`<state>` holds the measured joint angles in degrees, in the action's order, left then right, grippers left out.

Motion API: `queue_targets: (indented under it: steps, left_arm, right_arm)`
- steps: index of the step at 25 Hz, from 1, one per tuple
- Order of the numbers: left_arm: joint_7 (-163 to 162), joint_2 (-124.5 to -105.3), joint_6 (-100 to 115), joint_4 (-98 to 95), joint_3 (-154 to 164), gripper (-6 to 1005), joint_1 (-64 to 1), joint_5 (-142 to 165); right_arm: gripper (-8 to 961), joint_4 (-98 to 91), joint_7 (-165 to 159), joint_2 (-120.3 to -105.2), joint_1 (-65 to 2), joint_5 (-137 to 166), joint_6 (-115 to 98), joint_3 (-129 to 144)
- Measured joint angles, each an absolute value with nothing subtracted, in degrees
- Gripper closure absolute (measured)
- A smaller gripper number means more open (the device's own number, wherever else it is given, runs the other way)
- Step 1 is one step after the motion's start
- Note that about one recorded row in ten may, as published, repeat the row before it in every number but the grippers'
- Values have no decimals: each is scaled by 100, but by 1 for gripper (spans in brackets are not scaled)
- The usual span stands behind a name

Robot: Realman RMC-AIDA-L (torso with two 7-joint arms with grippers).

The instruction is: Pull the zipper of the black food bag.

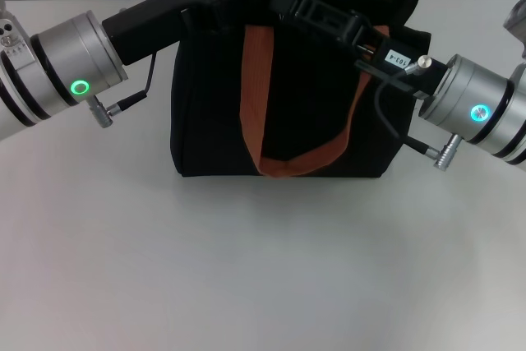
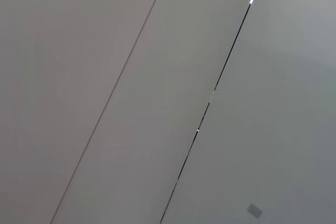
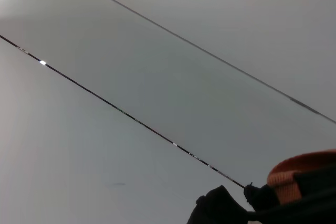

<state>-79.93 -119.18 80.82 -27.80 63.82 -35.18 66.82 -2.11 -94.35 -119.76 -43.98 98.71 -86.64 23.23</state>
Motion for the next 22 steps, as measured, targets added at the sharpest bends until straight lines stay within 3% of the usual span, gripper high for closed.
queue_targets:
  steps: [4, 9, 12, 22]
  left_arm:
    - [-7966, -11918, 8094, -2776, 6386, 949, -3517, 6673]
    - [-7964, -11918, 8100, -2776, 6384, 949, -3516, 6673]
    - [-7963, -11918, 8087, -2776, 6389, 949, -3516, 6673]
    - [-7963, -11917, 8060, -2777, 6394, 948, -3518, 6673]
  right_arm:
    - [289, -226, -9436, -11973, -4396, 9872, -8669, 2322]
    - [487, -229, -9430, -11971, -4397, 9871, -8685, 2320]
    - [679, -229, -9431, -11970, -4414, 9872, -8696, 2320]
    - [672, -229, -9442, -11970, -4513, 10053, -8811, 2332]
